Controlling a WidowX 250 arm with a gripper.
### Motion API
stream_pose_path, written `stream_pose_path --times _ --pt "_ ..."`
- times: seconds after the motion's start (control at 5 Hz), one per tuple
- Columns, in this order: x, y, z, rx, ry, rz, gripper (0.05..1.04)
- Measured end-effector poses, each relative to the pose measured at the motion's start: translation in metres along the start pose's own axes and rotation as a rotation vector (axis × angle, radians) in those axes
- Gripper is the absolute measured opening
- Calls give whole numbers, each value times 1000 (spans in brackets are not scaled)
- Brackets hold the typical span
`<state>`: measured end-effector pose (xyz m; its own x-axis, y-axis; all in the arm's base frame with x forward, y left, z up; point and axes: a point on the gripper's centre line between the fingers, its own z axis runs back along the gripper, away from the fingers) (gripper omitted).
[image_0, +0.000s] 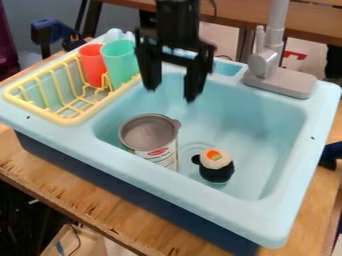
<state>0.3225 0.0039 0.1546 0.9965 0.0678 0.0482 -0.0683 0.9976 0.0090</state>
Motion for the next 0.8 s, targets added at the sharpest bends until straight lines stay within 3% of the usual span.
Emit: stream_pose_path --times 0.2,0.4,0.6,0.8 --pt "1 -16 16 38 -24 -42 1001" --pt "-17 -31 21 -17 81 -93 1001" --pt "-36 -60 30 23 159 -186 1001" --pt "-56 -84 42 42 186 -285 1001"
